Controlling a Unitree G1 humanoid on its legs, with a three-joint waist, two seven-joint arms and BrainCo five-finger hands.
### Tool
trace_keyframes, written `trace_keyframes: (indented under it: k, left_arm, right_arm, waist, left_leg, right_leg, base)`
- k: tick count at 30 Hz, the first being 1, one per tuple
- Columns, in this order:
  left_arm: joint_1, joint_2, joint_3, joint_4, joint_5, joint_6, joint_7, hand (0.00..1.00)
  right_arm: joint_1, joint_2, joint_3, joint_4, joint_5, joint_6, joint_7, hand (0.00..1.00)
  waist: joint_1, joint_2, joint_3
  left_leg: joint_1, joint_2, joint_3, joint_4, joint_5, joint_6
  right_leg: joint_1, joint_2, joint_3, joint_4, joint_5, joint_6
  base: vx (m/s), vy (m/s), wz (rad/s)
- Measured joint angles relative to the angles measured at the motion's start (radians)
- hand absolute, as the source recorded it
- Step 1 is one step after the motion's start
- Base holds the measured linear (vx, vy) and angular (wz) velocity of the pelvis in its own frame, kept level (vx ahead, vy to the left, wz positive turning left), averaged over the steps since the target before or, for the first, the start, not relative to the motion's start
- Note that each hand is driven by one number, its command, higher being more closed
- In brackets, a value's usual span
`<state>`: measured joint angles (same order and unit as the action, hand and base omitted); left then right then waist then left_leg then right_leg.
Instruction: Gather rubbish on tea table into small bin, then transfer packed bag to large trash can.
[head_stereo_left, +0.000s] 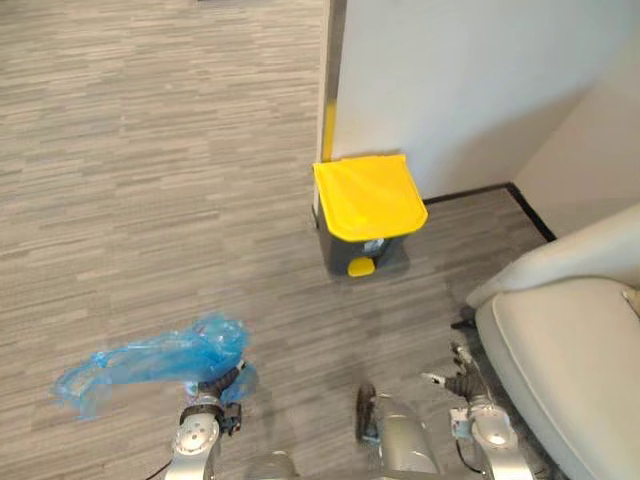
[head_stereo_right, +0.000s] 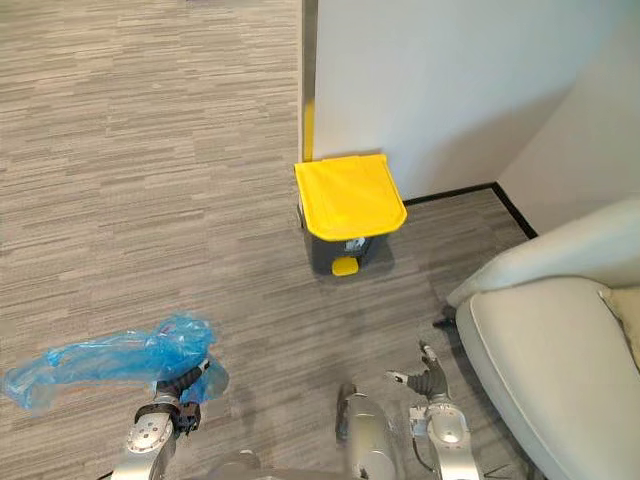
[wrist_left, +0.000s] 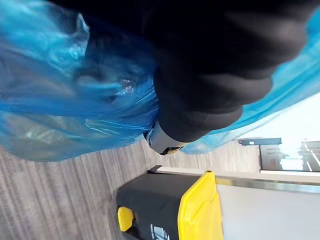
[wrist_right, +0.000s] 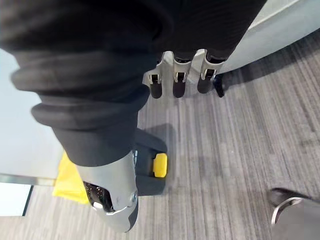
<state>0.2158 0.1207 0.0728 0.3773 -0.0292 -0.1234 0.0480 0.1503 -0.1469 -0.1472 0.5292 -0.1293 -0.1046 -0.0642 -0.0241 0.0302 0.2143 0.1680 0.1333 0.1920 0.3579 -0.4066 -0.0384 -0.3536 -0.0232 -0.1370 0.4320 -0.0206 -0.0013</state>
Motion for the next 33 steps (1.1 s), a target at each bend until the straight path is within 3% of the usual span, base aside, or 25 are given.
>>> trace_keyframes:
  k: [1,2,3,4,5,6,7,9,10,12,13,15,18,19,20,23,25,26,27,29,33]
  left_arm:
    - [0.000,0.002,-0.001,0.001,0.000,0.000,0.000,1.00]
    - [-0.002,-0.014,-0.001,0.002,0.001,0.002,0.001,1.00]
    - [-0.003,-0.034,-0.001,0.001,0.000,0.002,0.001,1.00]
    - [0.019,-0.054,0.003,-0.018,0.000,0.000,0.000,1.00]
    - [0.036,-0.082,-0.002,-0.033,-0.003,-0.007,-0.002,1.00]
    - [0.041,-0.091,-0.005,-0.035,-0.009,-0.007,-0.002,1.00]
    - [0.044,-0.097,-0.014,-0.035,-0.013,-0.005,-0.004,1.00]
    - [0.041,-0.091,-0.033,-0.035,-0.019,-0.005,-0.007,1.00]
    - [0.042,-0.091,-0.042,-0.035,-0.019,-0.006,-0.009,1.00]
    - [0.051,-0.101,-0.045,-0.030,-0.019,-0.005,-0.016,1.00]
    - [0.054,-0.094,-0.040,-0.010,-0.019,-0.002,-0.019,1.00]
    - [0.053,-0.078,-0.039,-0.015,-0.018,-0.001,-0.021,1.00]
    - [0.057,-0.073,-0.037,-0.017,-0.018,0.000,-0.019,1.00]
    - [0.067,-0.067,-0.034,-0.018,-0.018,0.001,-0.015,1.00]
    - [0.067,-0.057,-0.036,-0.018,-0.017,0.002,-0.010,1.00]
    - [0.063,-0.034,-0.031,-0.019,-0.018,0.002,0.000,1.00]
    - [0.047,-0.009,-0.023,-0.018,-0.018,0.001,0.001,1.00]
    - [0.045,-0.001,-0.020,-0.018,-0.018,0.000,0.003,1.00]
    - [0.039,0.005,-0.014,-0.008,-0.017,0.001,0.004,1.00]
    - [0.046,-0.027,-0.007,-0.014,-0.017,-0.003,0.004,1.00]
    - [0.049,-0.053,-0.003,-0.014,-0.015,-0.003,-0.001,1.00]
  right_arm:
    - [-0.008,-0.001,-0.005,0.002,0.000,0.006,-0.001,0.00]
    - [-0.006,-0.006,-0.005,-0.009,0.000,0.005,-0.001,0.00]
    - [-0.002,-0.012,-0.005,-0.014,0.000,0.005,0.001,0.00]
    - [0.026,-0.009,0.000,-0.055,0.001,0.005,0.000,0.00]
    - [0.051,-0.003,-0.001,-0.105,0.002,0.004,-0.002,0.00]
    - [0.049,-0.007,-0.003,-0.110,0.003,0.004,-0.003,0.00]
    - [0.024,0.010,-0.002,-0.119,0.006,0.001,-0.002,0.00]
    - [0.000,0.039,-0.001,-0.123,0.014,-0.004,-0.007,0.00]
    - [-0.002,0.047,0.000,-0.123,0.014,-0.004,-0.008,0.00]
    - [0.001,0.039,-0.019,-0.112,0.014,-0.004,-0.014,0.00]
    - [-0.005,0.054,-0.037,-0.081,0.014,0.003,-0.023,0.00]
    - [0.009,0.060,-0.041,-0.085,0.013,0.001,-0.023,0.00]
    - [-0.006,0.061,-0.027,-0.083,0.007,0.000,-0.020,0.00]
    - [-0.008,0.061,-0.012,-0.083,0.001,0.000,-0.020,0.00]
    - [-0.008,0.062,-0.007,-0.082,0.001,0.000,-0.019,0.00]
    - [0.005,0.059,-0.002,-0.065,0.001,0.001,-0.020,0.00]
    - [0.005,0.058,-0.002,-0.061,0.001,0.001,-0.022,0.00]
    - [0.005,0.061,-0.002,-0.061,0.001,0.001,-0.022,0.00]
    - [0.005,0.055,-0.006,-0.047,0.001,0.001,-0.023,0.00]
    - [0.004,0.045,-0.019,-0.043,0.001,0.002,-0.024,0.00]
    - [0.010,0.045,-0.034,-0.042,0.001,0.001,-0.024,0.00]
  waist:
    - [0.016,0.010,-0.010]
    - [0.008,0.006,-0.006]
    - [0.001,0.003,-0.001]
    - [0.003,0.020,-0.003]
    - [0.024,0.055,0.004]
    - [0.036,0.066,0.002]
    - [0.050,0.044,0.002]
    - [0.071,0.003,0.015]
    - [0.088,-0.020,0.018]
    - [0.095,0.000,0.012]
    - [0.094,-0.022,0.010]
    - [0.092,-0.046,-0.004]
    - [0.094,-0.046,-0.004]
    - [0.091,-0.047,-0.005]
    - [0.086,-0.046,-0.006]
    - [0.061,-0.047,-0.012]
    - [0.039,-0.050,-0.015]
    - [0.041,-0.060,-0.021]
    - [0.038,-0.055,-0.033]
    - [0.045,-0.018,-0.058]
    - [0.042,-0.014,-0.066]
  left_leg:
    - [-0.005,0.008,-0.012,0.035,0.049,-0.042]
    - [-0.018,-0.007,-0.033,0.116,0.142,-0.034]
    - [-0.034,-0.014,-0.041,0.185,0.195,-0.027]
    - [-0.116,0.039,-0.034,0.430,0.325,-0.026]
    - [-0.183,0.101,-0.019,0.620,0.321,-0.007]
    - [-0.221,0.116,-0.020,0.674,0.270,-0.007]
    - [-0.324,0.106,-0.019,0.710,0.181,-0.002]
    - [-0.424,0.065,0.003,0.617,0.126,0.022]
    - [-0.474,0.032,0.001,0.452,0.125,0.021]
    - [-0.473,0.014,-0.032,0.123,0.230,-0.024]
    - [-0.453,0.001,-0.027,0.102,0.309,0.056]
    - [-0.432,-0.031,-0.003,0.095,0.275,0.070]
    - [-0.383,-0.031,0.066,0.109,0.193,0.086]
    - [-0.339,-0.033,0.090,0.090,0.169,0.085]
    - [-0.311,-0.035,0.098,0.068,0.163,0.087]
    - [-0.267,-0.038,0.102,0.022,0.165,0.086]
    - [-0.258,-0.039,0.106,0.027,0.165,0.085]
    - [-0.255,-0.052,0.105,0.034,0.165,0.084]
    - [-0.254,-0.061,0.078,0.040,0.162,0.079]
    - [-0.234,-0.038,0.071,0.014,0.159,0.063]
    - [-0.187,-0.028,0.082,-0.043,0.164,0.049]
  right_leg:
    - [-0.005,-0.002,-0.003,0.044,-0.040,-0.004]
    - [0.005,-0.043,-0.021,0.121,-0.079,-0.013]
    - [0.005,-0.052,-0.046,0.171,-0.093,-0.021]
    - [0.106,-0.016,-0.071,0.047,-0.101,-0.048]
    - [0.214,0.024,-0.078,-0.024,-0.152,-0.068]
    - [0.242,0.042,-0.066,-0.046,-0.153,-0.071]
    - [0.295,0.046,-0.038,-0.091,-0.159,-0.077]
    - [0.356,0.023,0.004,-0.149,-0.160,-0.074]
    - [0.392,0.010,0.028,-0.181,-0.166,-0.064]
    - [0.420,0.022,0.065,-0.177,-0.205,0.000]
    - [0.432,0.005,0.100,-0.161,-0.239,0.028]
    - [0.429,-0.029,0.138,-0.150,-0.240,0.032]
    - [0.413,-0.055,0.190,-0.077,-0.237,0.053]
    - [0.377,-0.068,0.191,0.021,-0.227,0.109]
    - [0.347,-0.077,0.178,0.087,-0.223,0.122]
    - [0.271,-0.093,0.109,0.110,-0.254,0.104]
    - [0.226,-0.104,0.075,0.018,-0.232,0.089]
    - [0.219,-0.104,0.066,-0.048,-0.165,0.075]
    - [0.225,-0.103,0.067,-0.088,-0.127,0.104]
    - [0.274,-0.080,0.060,-0.176,-0.097,0.092]
    - [0.324,-0.051,0.070,-0.251,-0.059,0.083]
  base:
    - [0.61,-0.078,0.12]
    - [0.72,-0.110,0.19]
    - [0.64,-0.224,0.50]
    - [0.44,-0.218,0.21]
    - [0.44,-0.184,-0.05]
    - [0.48,-0.051,-0.58]
    - [0.40,0.018,-0.56]
    - [0.47,0.037,-0.62]
    - [0.52,0.124,-0.71]
    - [0.48,0.245,-0.60]
    - [0.39,0.226,-0.37]
    - [0.35,0.199,-0.35]
    - [0.24,0.189,-0.66]
    - [0.21,0.157,-0.80]
    - [0.16,0.094,-0.49]
    - [0.16,0.011,-0.02]
    - [0.20,-0.096,0.24]
    - [0.20,-0.125,0.30]
    - [0.21,-0.116,0.12]
    - [0.20,-0.080,-0.06]
    - [0.13,-0.039,-0.21]
